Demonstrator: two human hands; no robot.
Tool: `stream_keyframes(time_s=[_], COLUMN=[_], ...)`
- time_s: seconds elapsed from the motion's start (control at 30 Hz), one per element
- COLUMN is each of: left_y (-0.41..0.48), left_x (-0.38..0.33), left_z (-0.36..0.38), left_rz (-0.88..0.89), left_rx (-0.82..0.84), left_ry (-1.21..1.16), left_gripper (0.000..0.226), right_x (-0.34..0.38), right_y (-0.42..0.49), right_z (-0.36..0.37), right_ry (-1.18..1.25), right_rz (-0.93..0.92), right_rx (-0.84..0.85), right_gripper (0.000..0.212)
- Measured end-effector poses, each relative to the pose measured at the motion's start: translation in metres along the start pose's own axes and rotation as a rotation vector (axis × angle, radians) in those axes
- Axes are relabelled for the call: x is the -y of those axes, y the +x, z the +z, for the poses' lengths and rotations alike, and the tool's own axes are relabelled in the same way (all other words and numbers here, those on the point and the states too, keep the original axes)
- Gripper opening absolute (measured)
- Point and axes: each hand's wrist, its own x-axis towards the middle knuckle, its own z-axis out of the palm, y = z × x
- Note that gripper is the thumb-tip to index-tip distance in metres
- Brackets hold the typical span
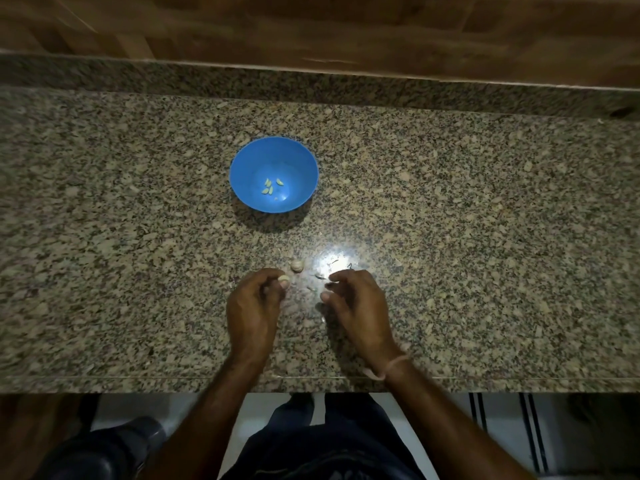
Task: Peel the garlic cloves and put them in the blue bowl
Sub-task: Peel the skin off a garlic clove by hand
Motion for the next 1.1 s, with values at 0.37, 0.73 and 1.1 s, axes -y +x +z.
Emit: stream_keyframes(time_s=[0.37, 0.73, 1.1], left_y=[-0.033, -0.019, -0.02], left_x=[0.024, 0.004, -0.009], left_z=[-0.003, 0.069, 0.092], left_rz=[0.076, 0.104, -0.014], left_rx=[0.118, 0.173, -0.064], left_ry=[0.252, 0.334, 0.256], left_gripper=[0.04, 0.052, 0.036], right_x=[0.01, -0.04, -0.029], right_y=[-0.003, 0.03, 0.038], right_z=[0.017, -0.073, -0.062], right_ry=[-0.096, -0.506, -0.158], right_rz=[0.009, 0.028, -0.229], right_rx=[-0.043, -0.191, -0.062], right_gripper=[0.02, 0.057, 0.037])
